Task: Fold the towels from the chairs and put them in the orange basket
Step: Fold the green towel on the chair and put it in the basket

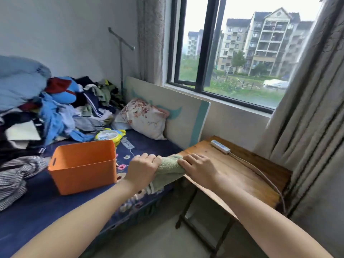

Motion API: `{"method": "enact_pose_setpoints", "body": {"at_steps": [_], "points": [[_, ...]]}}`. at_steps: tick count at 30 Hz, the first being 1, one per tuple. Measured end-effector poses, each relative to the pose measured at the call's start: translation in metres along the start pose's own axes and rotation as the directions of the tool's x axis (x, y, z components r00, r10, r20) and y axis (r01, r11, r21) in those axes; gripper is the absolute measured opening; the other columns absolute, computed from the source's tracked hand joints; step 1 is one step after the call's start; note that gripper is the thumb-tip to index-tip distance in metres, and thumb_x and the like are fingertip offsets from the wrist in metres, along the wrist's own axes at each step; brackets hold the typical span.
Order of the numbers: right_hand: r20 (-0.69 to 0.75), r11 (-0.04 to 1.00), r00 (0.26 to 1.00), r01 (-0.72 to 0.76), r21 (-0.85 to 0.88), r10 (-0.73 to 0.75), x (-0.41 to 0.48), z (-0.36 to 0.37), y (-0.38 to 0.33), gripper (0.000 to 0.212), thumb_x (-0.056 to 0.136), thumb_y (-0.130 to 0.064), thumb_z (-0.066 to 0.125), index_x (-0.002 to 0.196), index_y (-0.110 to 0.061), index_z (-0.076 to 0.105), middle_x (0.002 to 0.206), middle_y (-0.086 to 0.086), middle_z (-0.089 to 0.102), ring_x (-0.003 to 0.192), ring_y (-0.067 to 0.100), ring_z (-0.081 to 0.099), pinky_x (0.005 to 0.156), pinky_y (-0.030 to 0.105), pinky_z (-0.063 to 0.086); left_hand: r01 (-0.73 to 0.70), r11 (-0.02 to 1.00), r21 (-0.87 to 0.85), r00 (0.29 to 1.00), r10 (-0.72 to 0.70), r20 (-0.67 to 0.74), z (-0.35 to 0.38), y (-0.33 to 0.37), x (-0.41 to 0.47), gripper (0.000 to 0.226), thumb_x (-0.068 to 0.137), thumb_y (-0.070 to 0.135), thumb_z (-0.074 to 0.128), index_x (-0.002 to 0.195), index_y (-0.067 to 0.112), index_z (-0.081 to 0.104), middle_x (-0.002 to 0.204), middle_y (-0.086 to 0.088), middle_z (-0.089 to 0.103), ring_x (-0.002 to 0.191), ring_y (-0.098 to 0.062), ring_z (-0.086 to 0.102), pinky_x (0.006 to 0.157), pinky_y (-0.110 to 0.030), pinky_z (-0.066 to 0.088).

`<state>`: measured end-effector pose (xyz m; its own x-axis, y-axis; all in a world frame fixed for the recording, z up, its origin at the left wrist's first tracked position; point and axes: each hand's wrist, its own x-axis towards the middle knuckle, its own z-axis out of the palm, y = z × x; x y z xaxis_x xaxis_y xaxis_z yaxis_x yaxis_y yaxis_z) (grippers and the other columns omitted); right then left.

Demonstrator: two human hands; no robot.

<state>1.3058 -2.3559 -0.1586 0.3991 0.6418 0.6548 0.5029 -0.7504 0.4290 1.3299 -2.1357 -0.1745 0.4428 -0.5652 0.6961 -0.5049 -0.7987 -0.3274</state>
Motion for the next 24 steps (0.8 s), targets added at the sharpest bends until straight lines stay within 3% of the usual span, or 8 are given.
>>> {"method": "enact_pose_setpoints", "body": {"at_steps": [7,10,12,15,24], "points": [[0.04,0.95,0.973,0.211,0.231,-0.226,0.097,0.069,-0.138,0.025,0.072,-0.021,0.047,0.085,-0.017,0.068,0.072,-0.003,0.063,0.058,0.016,0.061,0.047,0.023,0.046,0.199,0.96,0.199,0.953,-0.237,0.187,-0.045,-0.1,-0.15,0.039,0.068,0.008,0.035,0.078,0.012,0.072,0.059,0.0,0.063,0.046,-0.021,0.056,0.04,-0.022,0.04],[-0.043,0.903,0.951,0.306,0.3,-0.307,0.136,0.087,-0.18,0.02,0.067,-0.016,0.064,0.087,-0.016,0.067,0.073,-0.001,0.064,0.058,0.017,0.062,0.048,0.023,0.048,0.277,0.919,0.28,0.92,-0.338,0.197,-0.067,-0.132,-0.191,0.04,0.068,0.006,0.034,0.08,0.01,0.072,0.06,-0.001,0.064,0.047,-0.022,0.057,0.041,-0.023,0.041],[-0.081,0.863,0.933,0.356,0.358,-0.351,0.156,0.097,-0.2,0.032,0.059,-0.014,0.077,0.089,-0.013,0.064,0.073,0.0,0.063,0.058,0.019,0.061,0.048,0.026,0.049,0.314,0.891,0.327,0.895,-0.392,0.211,-0.079,-0.147,-0.208,0.038,0.068,0.004,0.034,0.079,0.01,0.071,0.059,-0.001,0.062,0.046,-0.022,0.056,0.04,-0.024,0.04],[-0.135,0.836,0.914,0.404,0.371,-0.382,0.182,0.111,-0.216,0.035,0.055,-0.013,0.082,0.086,-0.013,0.065,0.071,0.0,0.062,0.054,0.018,0.058,0.045,0.025,0.047,0.352,0.857,0.377,0.87,-0.448,0.205,-0.087,-0.166,-0.22,0.039,0.068,0.003,0.033,0.078,0.011,0.07,0.058,0.0,0.061,0.046,-0.021,0.056,0.039,-0.025,0.04],[-0.258,0.814,0.89,0.451,0.366,-0.376,0.241,0.198,-0.206,0.017,0.073,-0.016,0.055,0.084,-0.015,0.067,0.072,-0.001,0.064,0.055,0.018,0.058,0.045,0.023,0.039,0.354,0.814,0.46,0.829,-0.501,0.249,-0.043,-0.227,-0.202,0.038,0.064,0.004,0.033,0.074,0.012,0.068,0.057,0.001,0.061,0.048,-0.02,0.057,0.041,-0.024,0.04]]}}
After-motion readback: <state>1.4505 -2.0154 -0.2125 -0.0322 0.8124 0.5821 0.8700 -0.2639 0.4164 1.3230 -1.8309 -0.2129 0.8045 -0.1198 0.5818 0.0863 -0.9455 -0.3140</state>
